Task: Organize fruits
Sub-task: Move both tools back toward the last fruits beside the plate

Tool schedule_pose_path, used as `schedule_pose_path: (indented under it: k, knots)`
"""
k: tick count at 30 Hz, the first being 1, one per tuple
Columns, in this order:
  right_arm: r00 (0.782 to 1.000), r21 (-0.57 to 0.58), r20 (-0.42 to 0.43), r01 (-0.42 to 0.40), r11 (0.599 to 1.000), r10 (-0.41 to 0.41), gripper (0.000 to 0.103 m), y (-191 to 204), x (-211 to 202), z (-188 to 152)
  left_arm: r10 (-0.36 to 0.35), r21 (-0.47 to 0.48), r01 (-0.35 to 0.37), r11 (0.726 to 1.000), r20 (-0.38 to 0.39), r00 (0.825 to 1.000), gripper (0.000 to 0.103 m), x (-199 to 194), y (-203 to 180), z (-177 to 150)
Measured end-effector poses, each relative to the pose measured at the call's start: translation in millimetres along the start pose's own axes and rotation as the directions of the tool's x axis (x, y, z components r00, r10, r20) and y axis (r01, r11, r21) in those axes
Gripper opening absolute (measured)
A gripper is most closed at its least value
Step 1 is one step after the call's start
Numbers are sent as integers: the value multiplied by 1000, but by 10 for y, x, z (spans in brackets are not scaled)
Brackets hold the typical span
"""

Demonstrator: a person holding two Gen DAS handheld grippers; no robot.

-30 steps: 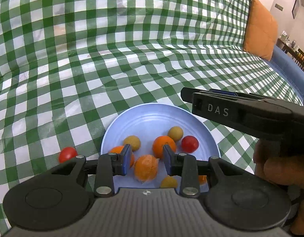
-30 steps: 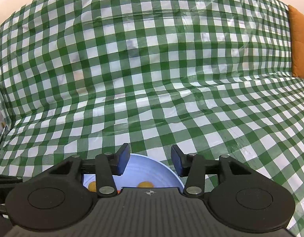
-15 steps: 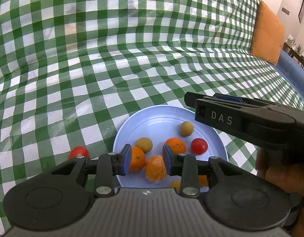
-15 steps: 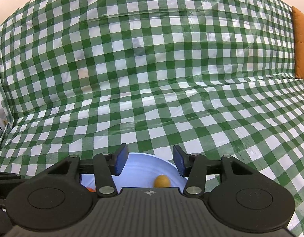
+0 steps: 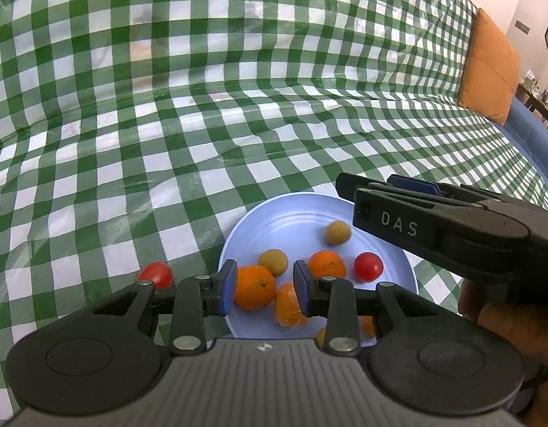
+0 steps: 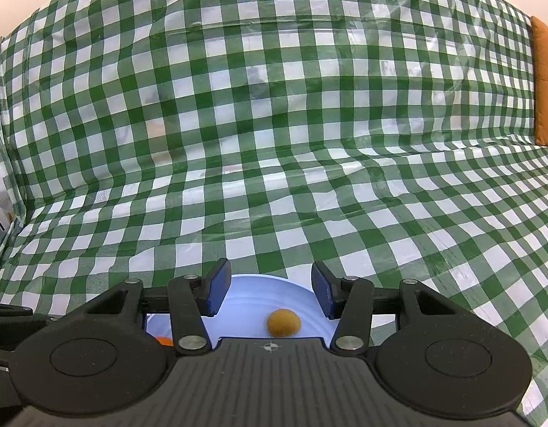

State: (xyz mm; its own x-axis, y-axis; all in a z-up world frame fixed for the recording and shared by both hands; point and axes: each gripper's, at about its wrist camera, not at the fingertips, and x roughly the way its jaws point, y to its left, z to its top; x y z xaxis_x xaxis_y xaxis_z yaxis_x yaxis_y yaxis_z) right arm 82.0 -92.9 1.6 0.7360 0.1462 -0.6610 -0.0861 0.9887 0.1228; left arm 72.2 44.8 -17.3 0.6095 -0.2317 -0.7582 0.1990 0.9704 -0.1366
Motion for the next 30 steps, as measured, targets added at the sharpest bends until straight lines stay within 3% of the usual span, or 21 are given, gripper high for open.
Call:
schedule_pose_path:
  k: [6, 11, 14, 17, 18, 20, 23, 25, 27, 28, 30]
  knots:
    - [1000, -12, -4, 11, 1000, -11, 52, 36, 21, -2, 35, -28, -35, 999, -2, 999, 38, -16, 88, -12]
    - [1000, -23, -3, 17, 1000, -17, 52, 92, 35, -8, 120, -91, -121, 989, -14, 993, 38, -32, 243, -14]
    - [1000, -24, -3, 10, 1000, -10, 52, 145, 45, -13, 228, -168, -228, 959, -23, 973, 38, -64, 379, -38]
    - [1000, -27, -2, -3, 1000, 3, 52, 225, 59, -11, 337, -300, -335, 893, -47, 940, 38, -134, 562, -93]
    - [1000, -27, -2, -10, 1000, 10, 52, 261, 68, -10, 381, -353, -375, 857, -55, 923, 38, -179, 630, -126]
    - [1000, -29, -3, -27, 999, 27, 52, 344, 87, -11, 484, -453, -461, 763, -72, 872, 38, -298, 747, -217]
    - [998, -33, -5, -61, 998, 60, 52, 500, 118, -22, 607, -572, -555, 604, -121, 786, 38, -477, 923, -378]
    - [996, -41, -9, -85, 996, 85, 52, 616, 143, -37, 687, -623, -624, 471, -184, 703, 39, -583, 1081, -489]
    - [994, -47, -14, -111, 993, 111, 52, 725, 163, -54, 724, -649, -665, 370, -247, 644, 44, -677, 1268, -577]
    - [992, -50, -16, -124, 991, 123, 52, 779, 171, -62, 732, -656, -676, 336, -269, 626, 51, -724, 1359, -613]
    - [989, -56, -21, -149, 987, 148, 52, 879, 184, -74, 750, -659, -700, 276, -308, 585, 53, -805, 1511, -694]
